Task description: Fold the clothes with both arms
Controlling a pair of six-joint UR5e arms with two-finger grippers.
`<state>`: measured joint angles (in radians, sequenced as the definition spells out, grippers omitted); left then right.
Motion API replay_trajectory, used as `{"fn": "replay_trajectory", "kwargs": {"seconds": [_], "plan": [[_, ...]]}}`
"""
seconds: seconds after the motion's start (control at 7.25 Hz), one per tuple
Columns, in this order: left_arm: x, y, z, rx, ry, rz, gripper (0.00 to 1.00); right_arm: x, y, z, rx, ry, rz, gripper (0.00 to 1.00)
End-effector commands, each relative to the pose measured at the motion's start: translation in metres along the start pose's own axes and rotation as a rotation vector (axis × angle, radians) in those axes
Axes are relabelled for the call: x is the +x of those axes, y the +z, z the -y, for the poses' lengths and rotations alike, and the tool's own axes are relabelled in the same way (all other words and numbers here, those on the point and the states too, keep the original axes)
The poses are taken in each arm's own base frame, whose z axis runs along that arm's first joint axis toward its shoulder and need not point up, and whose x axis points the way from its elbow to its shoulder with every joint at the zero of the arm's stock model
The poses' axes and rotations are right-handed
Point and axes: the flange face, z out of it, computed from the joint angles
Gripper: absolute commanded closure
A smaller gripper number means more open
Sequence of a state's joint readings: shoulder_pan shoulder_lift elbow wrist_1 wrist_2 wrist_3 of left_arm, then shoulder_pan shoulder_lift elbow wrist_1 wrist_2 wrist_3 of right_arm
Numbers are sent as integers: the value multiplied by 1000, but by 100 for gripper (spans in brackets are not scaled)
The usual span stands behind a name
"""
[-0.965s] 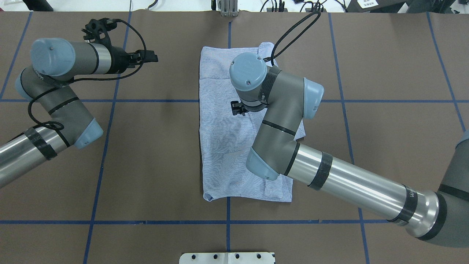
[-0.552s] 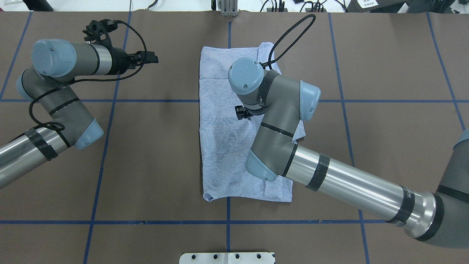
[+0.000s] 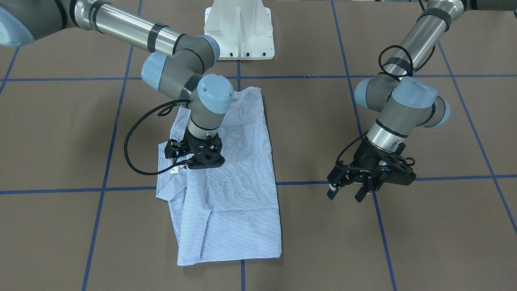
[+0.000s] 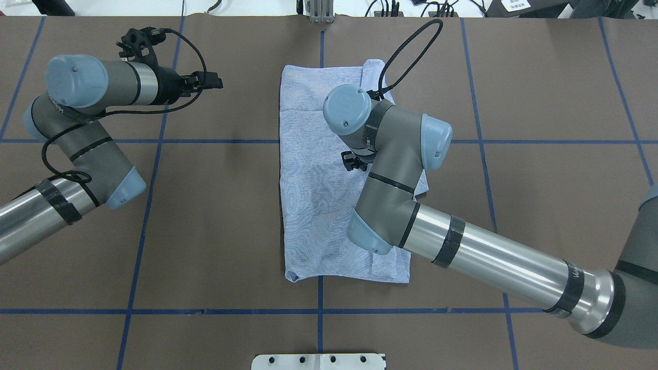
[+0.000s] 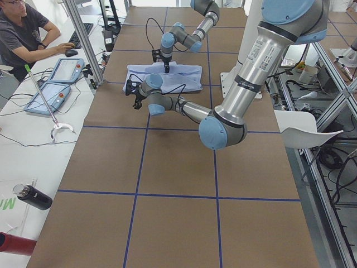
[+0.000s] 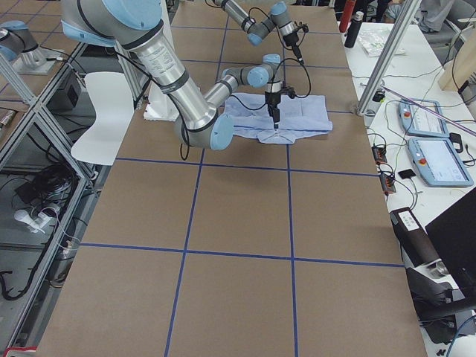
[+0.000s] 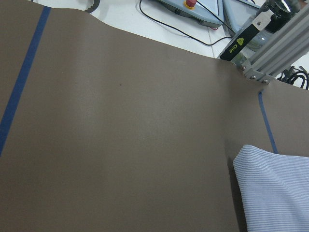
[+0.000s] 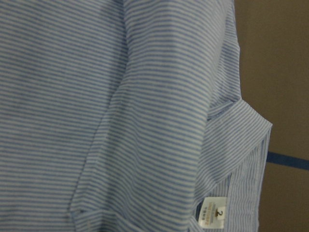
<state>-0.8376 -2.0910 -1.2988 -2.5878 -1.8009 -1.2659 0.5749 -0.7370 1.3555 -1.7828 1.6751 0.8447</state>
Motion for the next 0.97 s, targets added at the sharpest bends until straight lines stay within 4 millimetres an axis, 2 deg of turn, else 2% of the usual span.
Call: {"fn": "replay_trajectory", "kwargs": {"seconds": [0.0, 0.14, 0.28, 0.41, 0.55, 0.69, 0.83], "plan": [[5, 0, 0, 0, -1, -6, 0, 45, 8, -4, 0, -57, -32, 0], [7, 0, 2, 4, -2, -8, 0, 73, 22, -22, -4, -77, -41, 0], [9, 0, 2, 4, -1, -12, 0, 92, 30, -32, -7, -72, -47, 0], [9, -1, 2, 4, -2, -13, 0, 102, 32, -38, -7, -78, -48, 0], [12, -1, 2, 4, -1, -18, 0, 108, 23, -37, 7, -104, -37, 0], [13, -2, 2, 4, -1, -19, 0, 115, -1, -31, 36, -96, 0, 0], [15, -2, 3, 5, 0, -22, 0, 112, -23, -30, 56, -106, 49, 0]]}}
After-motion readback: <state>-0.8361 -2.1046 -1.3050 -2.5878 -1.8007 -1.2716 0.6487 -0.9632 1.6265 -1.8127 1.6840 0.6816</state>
